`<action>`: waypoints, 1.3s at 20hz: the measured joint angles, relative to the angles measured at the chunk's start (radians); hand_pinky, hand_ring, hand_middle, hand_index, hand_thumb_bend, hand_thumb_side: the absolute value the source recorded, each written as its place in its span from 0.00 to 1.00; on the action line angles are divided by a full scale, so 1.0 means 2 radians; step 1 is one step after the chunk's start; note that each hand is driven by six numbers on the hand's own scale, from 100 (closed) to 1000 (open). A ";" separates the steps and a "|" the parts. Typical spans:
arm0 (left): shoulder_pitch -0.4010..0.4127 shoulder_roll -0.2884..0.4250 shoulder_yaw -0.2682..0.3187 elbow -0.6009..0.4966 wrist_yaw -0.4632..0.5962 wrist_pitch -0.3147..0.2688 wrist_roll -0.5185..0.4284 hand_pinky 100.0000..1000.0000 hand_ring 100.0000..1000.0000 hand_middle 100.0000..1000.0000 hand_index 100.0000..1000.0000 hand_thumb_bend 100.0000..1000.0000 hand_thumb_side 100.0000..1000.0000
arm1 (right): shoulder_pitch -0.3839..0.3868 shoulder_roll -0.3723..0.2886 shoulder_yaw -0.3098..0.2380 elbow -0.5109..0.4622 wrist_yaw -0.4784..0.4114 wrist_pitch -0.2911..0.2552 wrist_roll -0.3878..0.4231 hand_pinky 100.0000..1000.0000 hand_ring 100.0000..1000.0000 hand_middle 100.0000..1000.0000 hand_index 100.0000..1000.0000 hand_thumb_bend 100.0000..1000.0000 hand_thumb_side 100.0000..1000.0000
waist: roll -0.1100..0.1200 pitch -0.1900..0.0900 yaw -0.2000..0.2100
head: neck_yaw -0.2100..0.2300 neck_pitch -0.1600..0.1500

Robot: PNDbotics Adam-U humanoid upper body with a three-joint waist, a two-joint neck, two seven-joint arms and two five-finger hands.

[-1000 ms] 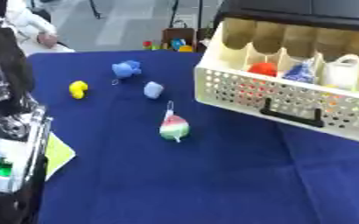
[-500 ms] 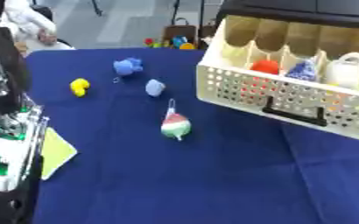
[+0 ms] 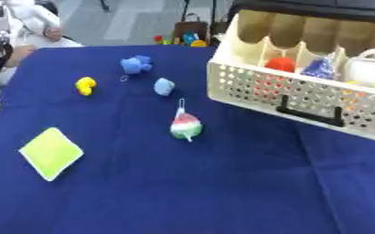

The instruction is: Pick up objects from table and place into drawer.

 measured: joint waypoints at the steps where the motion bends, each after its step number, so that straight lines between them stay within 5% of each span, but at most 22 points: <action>1: 0.004 0.014 -0.001 0.000 -0.006 0.009 -0.003 0.55 0.79 0.73 0.91 0.00 0.55 | 0.000 -0.001 0.000 0.000 -0.001 0.000 0.000 0.51 0.57 0.63 0.71 0.00 0.90 | 0.000 0.000 -0.001 | 0.001 0.000; 6: 0.025 0.074 -0.008 0.000 -0.031 0.051 -0.036 0.58 0.82 0.77 0.97 0.00 0.68 | 0.000 -0.002 0.003 0.000 -0.002 -0.002 0.003 0.51 0.57 0.63 0.71 0.00 0.90 | 0.000 -0.001 -0.002 | 0.005 0.000; 18: 0.027 0.175 -0.021 0.004 -0.091 0.149 -0.279 0.64 0.84 0.83 0.98 0.00 0.73 | 0.000 -0.003 0.006 0.000 -0.007 -0.005 0.008 0.51 0.57 0.62 0.71 0.00 0.90 | 0.000 -0.004 -0.007 | 0.013 -0.003; 26: -0.020 0.198 -0.041 0.081 -0.111 0.142 -0.386 0.69 0.87 0.87 1.00 0.33 0.86 | 0.000 -0.004 0.009 0.000 -0.013 -0.007 0.011 0.51 0.57 0.61 0.71 0.00 0.90 | 0.000 -0.004 -0.011 | 0.019 -0.006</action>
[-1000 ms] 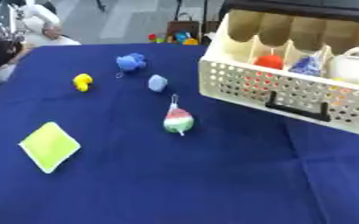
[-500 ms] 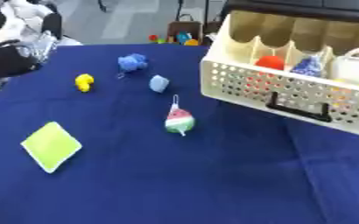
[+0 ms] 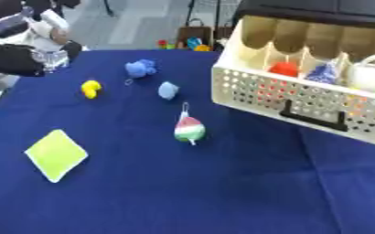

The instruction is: Pick up objects from table and place into drawer.

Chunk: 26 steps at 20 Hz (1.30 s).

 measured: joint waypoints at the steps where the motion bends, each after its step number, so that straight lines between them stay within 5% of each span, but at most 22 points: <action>1: -0.007 0.001 -0.004 0.012 -0.002 -0.004 -0.008 0.69 0.87 0.87 1.00 0.35 0.86 | 0.000 0.000 0.000 0.000 0.000 0.000 0.001 0.51 0.57 0.61 0.71 0.00 0.90 | 0.000 0.000 -0.001 | 0.001 -0.001; 12: -0.089 -0.005 -0.050 0.153 -0.051 -0.042 -0.063 0.73 0.90 0.90 1.00 0.54 0.98 | 0.000 -0.003 0.006 0.000 -0.004 -0.004 0.006 0.51 0.56 0.59 0.70 0.00 0.90 | 0.000 0.008 -0.010 | 0.008 -0.012; 26: -0.169 -0.087 -0.080 0.348 -0.127 -0.060 -0.067 0.66 0.85 0.83 1.00 0.57 1.00 | -0.001 -0.003 0.009 0.000 -0.004 -0.006 0.008 0.51 0.56 0.57 0.70 0.00 0.89 | 0.000 0.020 -0.018 | 0.019 -0.020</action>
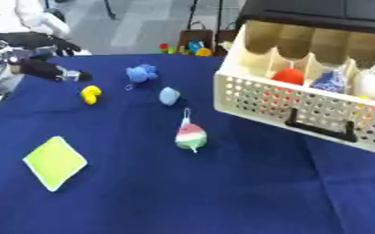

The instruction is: Pick up objects from table and place into drawer.

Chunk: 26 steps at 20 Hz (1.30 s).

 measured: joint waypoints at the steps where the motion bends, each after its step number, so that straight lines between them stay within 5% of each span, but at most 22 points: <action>1: 0.000 -0.003 0.000 0.008 -0.004 -0.001 0.001 0.66 0.85 0.84 1.00 0.58 1.00 | 0.000 0.000 0.000 0.000 0.000 0.000 0.000 0.51 0.56 0.57 0.70 0.00 0.89 | 0.000 0.001 -0.001 | 0.000 0.000; 15: -0.005 -0.032 -0.001 0.066 -0.059 0.001 0.048 0.62 0.83 0.82 1.00 0.47 0.75 | -0.002 0.000 0.002 0.000 0.000 0.000 0.000 0.52 0.56 0.56 0.70 0.00 0.89 | -0.002 0.012 -0.007 | 0.004 -0.009; 20: -0.006 -0.037 0.001 0.078 -0.078 0.007 0.069 0.61 0.83 0.82 0.98 0.44 0.73 | -0.003 0.000 0.003 0.000 0.000 0.000 0.000 0.52 0.56 0.55 0.70 0.00 0.89 | -0.002 0.017 -0.008 | 0.006 -0.011; 26: -0.009 -0.041 0.007 0.090 -0.087 0.016 0.080 0.60 0.82 0.81 0.96 0.28 0.70 | -0.003 0.000 0.003 0.000 0.000 0.000 0.000 0.52 0.56 0.55 0.70 0.00 0.89 | -0.001 0.022 -0.010 | 0.010 -0.016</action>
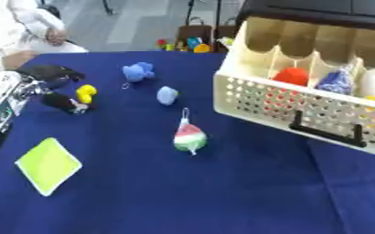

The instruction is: Pick up objects from table and place into drawer.

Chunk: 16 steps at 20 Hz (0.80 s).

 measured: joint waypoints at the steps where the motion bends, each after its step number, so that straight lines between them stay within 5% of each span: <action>1: 0.000 -0.001 0.001 0.003 0.000 0.002 0.002 0.60 0.82 0.81 0.96 0.27 0.70 | 0.000 0.000 0.000 0.000 0.000 0.000 0.000 0.52 0.56 0.55 0.70 0.00 0.89 | 0.000 0.001 0.000 | 0.001 -0.002; 16: -0.008 -0.008 0.013 0.026 0.017 0.022 -0.008 0.59 0.82 0.80 0.95 0.13 0.73 | 0.000 0.000 0.000 0.000 0.005 0.004 -0.005 0.52 0.55 0.54 0.70 0.00 0.87 | 0.001 0.013 -0.002 | 0.007 -0.011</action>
